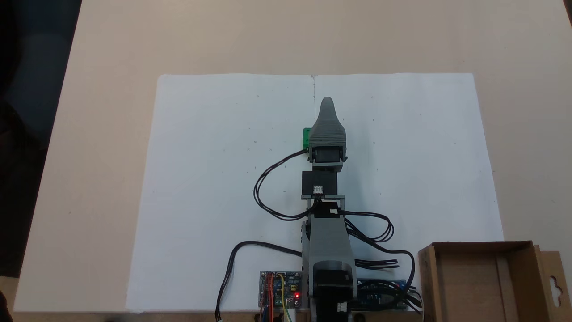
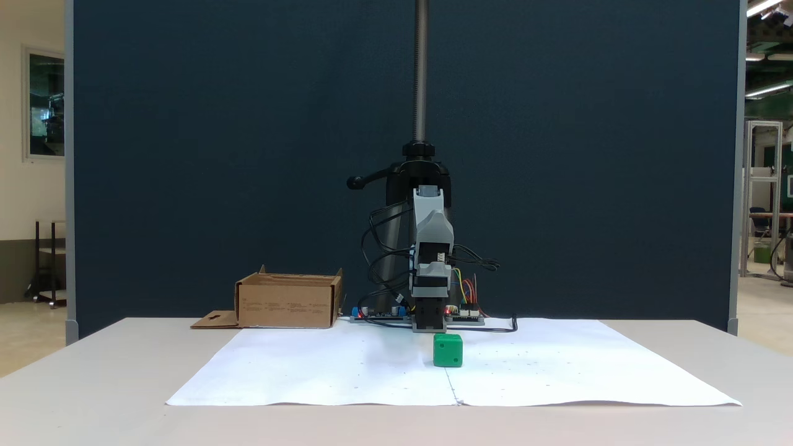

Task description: Grasp a green dice and put it in the bin.

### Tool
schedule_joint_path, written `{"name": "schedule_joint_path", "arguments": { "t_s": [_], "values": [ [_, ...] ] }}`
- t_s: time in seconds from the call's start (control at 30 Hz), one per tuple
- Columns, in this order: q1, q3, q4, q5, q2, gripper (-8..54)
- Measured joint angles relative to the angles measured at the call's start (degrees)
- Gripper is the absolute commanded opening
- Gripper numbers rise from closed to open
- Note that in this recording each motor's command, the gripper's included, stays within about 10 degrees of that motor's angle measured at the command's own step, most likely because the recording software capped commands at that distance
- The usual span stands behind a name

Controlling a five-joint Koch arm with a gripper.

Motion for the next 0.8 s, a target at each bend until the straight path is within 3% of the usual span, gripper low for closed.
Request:
{"name": "schedule_joint_path", "arguments": {
  "t_s": [0.8],
  "values": [
    [0.79,0.00,0.00,0.00,0.00,44.9]
  ]
}}
